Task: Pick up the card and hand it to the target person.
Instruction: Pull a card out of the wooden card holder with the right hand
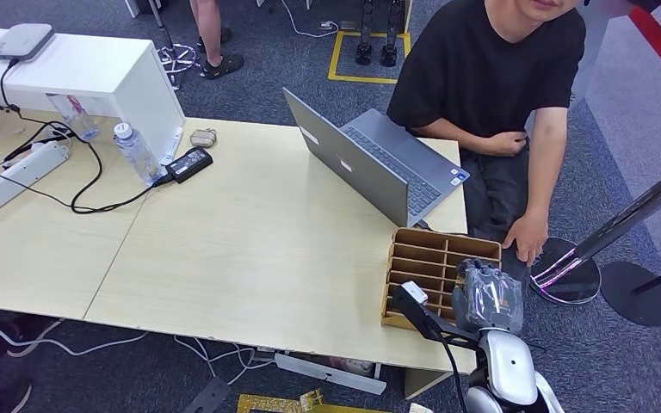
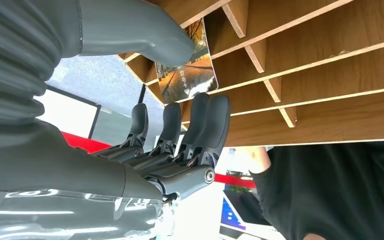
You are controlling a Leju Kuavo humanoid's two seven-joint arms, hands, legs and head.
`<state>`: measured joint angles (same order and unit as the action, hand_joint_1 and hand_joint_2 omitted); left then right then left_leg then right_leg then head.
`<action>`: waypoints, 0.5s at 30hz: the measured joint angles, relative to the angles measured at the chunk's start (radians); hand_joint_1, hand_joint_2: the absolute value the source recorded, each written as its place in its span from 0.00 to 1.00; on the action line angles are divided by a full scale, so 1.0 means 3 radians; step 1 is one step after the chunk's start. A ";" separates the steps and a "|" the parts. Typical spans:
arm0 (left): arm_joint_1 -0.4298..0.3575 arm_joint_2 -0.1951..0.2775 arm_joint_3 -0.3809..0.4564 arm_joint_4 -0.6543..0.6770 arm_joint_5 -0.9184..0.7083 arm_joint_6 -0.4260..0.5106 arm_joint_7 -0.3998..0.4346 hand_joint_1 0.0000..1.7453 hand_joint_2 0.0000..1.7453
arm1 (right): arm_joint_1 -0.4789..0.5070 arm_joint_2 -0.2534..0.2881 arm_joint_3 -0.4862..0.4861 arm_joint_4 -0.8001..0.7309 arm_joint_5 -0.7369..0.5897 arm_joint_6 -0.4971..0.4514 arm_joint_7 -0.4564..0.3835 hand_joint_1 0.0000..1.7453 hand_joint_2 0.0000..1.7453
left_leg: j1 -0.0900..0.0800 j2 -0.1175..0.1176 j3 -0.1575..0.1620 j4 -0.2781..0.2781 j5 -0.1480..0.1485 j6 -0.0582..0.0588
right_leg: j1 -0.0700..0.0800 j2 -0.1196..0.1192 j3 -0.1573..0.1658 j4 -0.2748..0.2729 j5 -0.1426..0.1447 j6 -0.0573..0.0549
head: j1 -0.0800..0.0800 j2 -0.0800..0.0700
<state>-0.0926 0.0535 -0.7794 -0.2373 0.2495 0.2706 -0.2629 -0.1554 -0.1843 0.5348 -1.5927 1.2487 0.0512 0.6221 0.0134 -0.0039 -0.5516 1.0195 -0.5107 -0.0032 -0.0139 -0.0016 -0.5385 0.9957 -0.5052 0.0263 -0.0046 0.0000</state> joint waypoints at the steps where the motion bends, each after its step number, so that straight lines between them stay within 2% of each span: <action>1: 0.0000 0.0000 0.0000 0.0000 0.0000 0.0000 0.0001 0.00 0.00 | 0.0000 0.0000 -0.0002 0.0000 0.0006 -0.0004 0.0005 0.54 1.00 | 0.0000 0.0000 0.0000 0.0000 0.0000 0.0000 | 0.0000 0.0000 0.0000 0.0000 0.0000 0.0000 | 0.0000 0.0000; 15: 0.0000 0.0001 0.0000 0.0000 0.0000 0.0000 0.0003 0.00 0.00 | 0.0009 0.0000 -0.0022 -0.0058 0.0068 0.0005 0.0040 0.48 1.00 | 0.0000 0.0000 0.0000 0.0000 0.0000 0.0000 | 0.0000 0.0000 0.0000 0.0000 0.0000 0.0000 | 0.0000 0.0000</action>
<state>-0.0926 0.0538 -0.7794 -0.2373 0.2496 0.2707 -0.2621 -0.1528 -0.1843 0.5283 -1.6099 1.2692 0.0527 0.6340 0.0134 -0.0039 -0.5515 1.0195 -0.5107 -0.0032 -0.0138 -0.0015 -0.5385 0.9957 -0.5052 0.0263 -0.0046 0.0000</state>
